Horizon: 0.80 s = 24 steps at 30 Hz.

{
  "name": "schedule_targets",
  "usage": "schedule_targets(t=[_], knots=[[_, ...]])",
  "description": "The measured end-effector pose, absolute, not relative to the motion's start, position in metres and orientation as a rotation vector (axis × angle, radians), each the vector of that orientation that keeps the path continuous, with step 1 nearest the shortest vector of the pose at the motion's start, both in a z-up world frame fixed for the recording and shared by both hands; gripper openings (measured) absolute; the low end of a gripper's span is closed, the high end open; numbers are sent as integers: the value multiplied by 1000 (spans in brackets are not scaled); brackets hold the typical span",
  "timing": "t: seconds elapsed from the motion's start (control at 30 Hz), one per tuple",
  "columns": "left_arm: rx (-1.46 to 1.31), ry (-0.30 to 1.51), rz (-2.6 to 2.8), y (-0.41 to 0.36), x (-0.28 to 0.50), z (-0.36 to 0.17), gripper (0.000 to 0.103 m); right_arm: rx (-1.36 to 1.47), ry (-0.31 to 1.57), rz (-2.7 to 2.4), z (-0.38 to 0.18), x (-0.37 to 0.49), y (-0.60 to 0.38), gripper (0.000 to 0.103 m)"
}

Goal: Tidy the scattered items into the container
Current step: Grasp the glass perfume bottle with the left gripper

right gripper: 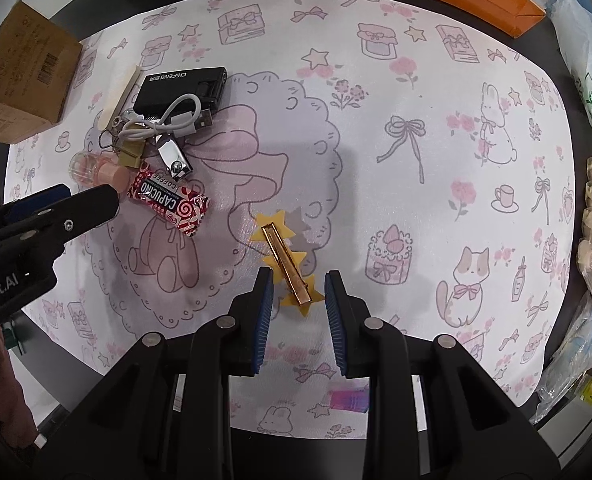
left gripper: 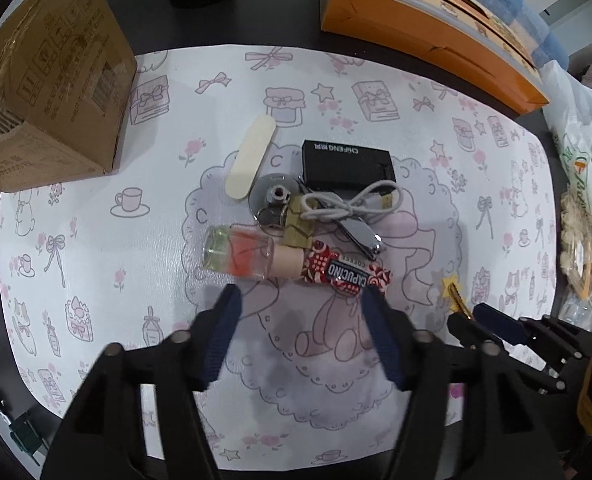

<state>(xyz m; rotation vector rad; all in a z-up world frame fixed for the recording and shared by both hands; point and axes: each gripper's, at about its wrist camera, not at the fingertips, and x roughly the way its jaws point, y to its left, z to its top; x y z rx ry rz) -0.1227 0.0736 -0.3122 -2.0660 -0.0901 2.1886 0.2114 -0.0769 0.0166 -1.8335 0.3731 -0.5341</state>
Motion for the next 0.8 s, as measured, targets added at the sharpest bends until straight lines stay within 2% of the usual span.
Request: schedule_targets(t=[0.4,0.8], knots=[[-2150,0,2182,58,-137,-341,63,-1832,387,-533,22,224,-99,27],[-2131,-31,2158,57,-147,-346,62,-1823,377,-536,26,222,-133,27]])
